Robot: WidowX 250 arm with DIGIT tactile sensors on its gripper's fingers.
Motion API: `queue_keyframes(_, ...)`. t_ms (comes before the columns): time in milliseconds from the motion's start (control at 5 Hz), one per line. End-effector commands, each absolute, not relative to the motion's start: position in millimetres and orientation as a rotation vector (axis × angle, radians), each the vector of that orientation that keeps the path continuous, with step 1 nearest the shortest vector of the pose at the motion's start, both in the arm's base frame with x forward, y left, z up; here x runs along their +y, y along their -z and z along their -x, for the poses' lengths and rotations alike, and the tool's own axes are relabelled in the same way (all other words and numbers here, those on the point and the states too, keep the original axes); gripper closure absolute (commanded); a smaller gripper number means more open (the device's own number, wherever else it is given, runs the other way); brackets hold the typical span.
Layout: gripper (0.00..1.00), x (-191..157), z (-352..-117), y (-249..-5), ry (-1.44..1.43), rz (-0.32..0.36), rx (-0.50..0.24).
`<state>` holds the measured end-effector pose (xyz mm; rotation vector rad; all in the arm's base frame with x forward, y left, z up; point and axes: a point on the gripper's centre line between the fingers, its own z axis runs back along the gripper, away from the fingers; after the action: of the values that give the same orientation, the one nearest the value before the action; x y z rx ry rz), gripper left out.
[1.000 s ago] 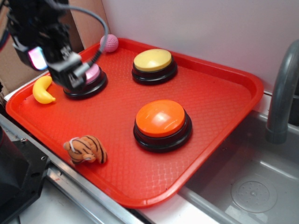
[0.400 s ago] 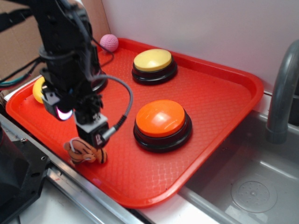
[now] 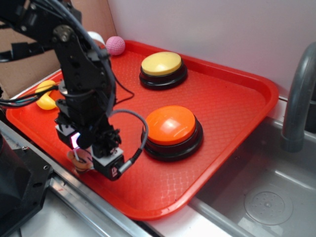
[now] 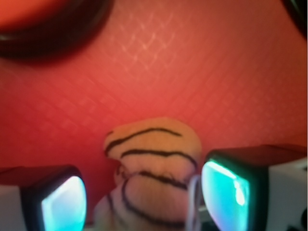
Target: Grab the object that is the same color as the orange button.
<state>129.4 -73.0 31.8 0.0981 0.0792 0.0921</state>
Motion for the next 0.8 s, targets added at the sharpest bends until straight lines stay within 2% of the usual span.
queue_keyframes(0,0.73,-71.9,-125.2,-26.4,-0.111,-0.061,0.078)
queue_keyframes(200,1.0,-72.2,-126.1,-31.5,-0.114,-0.057,0.067)
queue_keyframes(400,1.0,-69.9,-131.7,-38.3,-0.136,-0.057,0.055)
queue_keyframes(600,1.0,-62.1,-140.8,-59.2,-0.15,-0.058,0.08)
